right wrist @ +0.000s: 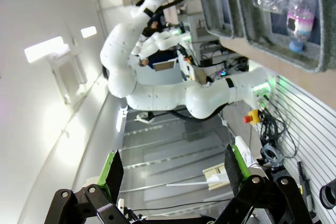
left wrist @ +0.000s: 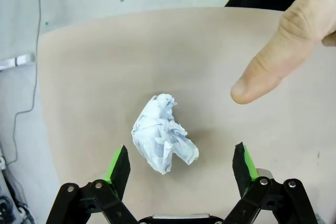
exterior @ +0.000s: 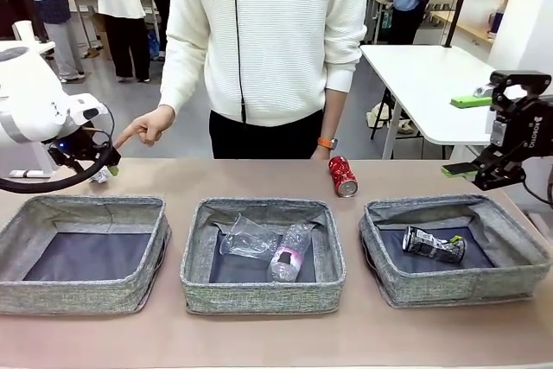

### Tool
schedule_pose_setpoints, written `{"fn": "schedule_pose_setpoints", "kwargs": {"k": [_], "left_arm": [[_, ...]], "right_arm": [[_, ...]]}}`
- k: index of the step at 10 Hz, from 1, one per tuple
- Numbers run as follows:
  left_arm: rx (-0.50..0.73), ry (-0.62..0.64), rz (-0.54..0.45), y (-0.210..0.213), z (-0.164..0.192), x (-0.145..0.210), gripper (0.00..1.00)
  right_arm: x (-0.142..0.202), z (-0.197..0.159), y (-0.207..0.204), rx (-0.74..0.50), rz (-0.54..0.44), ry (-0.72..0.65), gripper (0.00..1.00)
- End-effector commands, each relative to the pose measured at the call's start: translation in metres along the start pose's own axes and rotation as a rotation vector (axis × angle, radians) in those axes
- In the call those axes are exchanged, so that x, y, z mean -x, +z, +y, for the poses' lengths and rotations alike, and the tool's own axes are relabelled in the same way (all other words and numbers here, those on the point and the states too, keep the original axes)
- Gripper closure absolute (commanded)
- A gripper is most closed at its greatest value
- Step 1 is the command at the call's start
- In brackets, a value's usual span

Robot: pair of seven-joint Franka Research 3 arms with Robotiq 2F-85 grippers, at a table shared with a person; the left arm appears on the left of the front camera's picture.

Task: Sort the waste into the appropriate baskets.
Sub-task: Pick up the waste item pointed out by the person.

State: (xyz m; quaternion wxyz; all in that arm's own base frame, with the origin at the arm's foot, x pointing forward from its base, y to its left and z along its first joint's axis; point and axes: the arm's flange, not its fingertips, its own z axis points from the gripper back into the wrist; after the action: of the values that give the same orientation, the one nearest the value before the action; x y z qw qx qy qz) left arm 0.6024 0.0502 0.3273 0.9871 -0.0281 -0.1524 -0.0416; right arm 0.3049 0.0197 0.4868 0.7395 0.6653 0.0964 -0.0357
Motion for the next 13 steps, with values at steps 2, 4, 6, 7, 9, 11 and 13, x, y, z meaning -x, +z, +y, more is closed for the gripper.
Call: {"fn": "schedule_pose_setpoints", "kwargs": {"k": [2, 4, 6, 7, 9, 11, 13], "left_arm": [[-0.032, 0.029, 0.014, 0.0004, 0.004, -0.0079, 0.0], [-0.035, 0.041, 0.024, -0.0015, 0.0053, -0.009, 0.0], [-0.039, 0.044, 0.02, -0.0025, 0.0053, -0.0092, 0.0], [-0.035, 0.053, -0.009, -0.0012, 0.0068, -0.0097, 0.0], [-0.039, 0.043, -0.022, 0.0005, 0.0035, -0.0099, 0.58], [-0.039, 0.044, -0.022, -0.0002, 0.0035, -0.01, 1.0], [-0.042, 0.049, -0.02, -0.0012, 0.0075, -0.0093, 0.84]], "right_arm": [[-0.0004, 0.0031, -0.0005, -0.017, 0.002, 0.016, 0.0], [-0.0004, 0.0031, -0.0005, -0.017, 0.002, 0.016, 0.0], [-0.0004, 0.0031, -0.0005, -0.017, 0.002, 0.016, 0.0], [-0.0004, 0.0031, -0.0005, -0.017, 0.002, 0.016, 0.0], [-0.0004, 0.0031, -0.0005, -0.017, 0.002, 0.016, 0.0], [-0.0004, 0.0031, -0.0005, -0.017, 0.002, 0.016, 0.0], [-0.0004, 0.0031, -0.0005, -0.017, 0.002, 0.016, 0.0]]}}
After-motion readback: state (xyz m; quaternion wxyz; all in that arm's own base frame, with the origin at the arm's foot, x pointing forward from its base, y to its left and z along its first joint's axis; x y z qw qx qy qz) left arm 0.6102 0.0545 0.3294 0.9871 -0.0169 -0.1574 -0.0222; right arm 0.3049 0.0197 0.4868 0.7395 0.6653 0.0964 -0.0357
